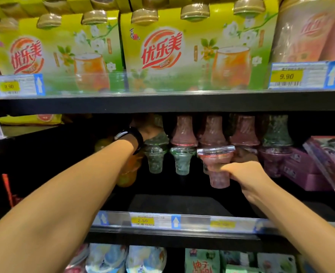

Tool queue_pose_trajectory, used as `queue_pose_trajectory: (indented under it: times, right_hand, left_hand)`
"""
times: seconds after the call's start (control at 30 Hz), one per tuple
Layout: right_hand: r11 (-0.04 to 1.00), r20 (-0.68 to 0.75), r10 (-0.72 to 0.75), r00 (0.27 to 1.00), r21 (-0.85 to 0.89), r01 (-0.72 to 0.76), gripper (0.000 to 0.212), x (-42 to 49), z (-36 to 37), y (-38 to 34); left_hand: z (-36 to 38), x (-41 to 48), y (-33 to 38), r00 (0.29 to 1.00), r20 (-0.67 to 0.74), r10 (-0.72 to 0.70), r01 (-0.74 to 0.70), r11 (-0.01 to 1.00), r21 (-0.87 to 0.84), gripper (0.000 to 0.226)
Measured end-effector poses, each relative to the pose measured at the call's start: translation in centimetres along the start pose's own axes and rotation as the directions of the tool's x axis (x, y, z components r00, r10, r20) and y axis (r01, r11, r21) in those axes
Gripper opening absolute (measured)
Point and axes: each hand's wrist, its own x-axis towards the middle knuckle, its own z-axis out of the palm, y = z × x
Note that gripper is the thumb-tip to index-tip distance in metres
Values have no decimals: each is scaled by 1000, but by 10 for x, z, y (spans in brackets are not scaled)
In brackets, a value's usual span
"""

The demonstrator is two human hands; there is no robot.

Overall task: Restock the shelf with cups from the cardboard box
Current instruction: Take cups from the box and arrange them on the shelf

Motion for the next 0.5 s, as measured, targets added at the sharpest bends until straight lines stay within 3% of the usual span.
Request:
queue_pose_trajectory:
  times: [0.3, 0.5]
  right_hand:
    - [995, -33, 19, 999, -99, -22, 38, -8, -18, -2]
    - [996, -65, 55, 996, -63, -59, 53, -2, -24, 0]
  left_hand:
    - [28, 44, -45, 999, -38, -9, 14, 989, 146, 72]
    - [5, -10, -3, 991, -13, 132, -128, 977, 172, 51]
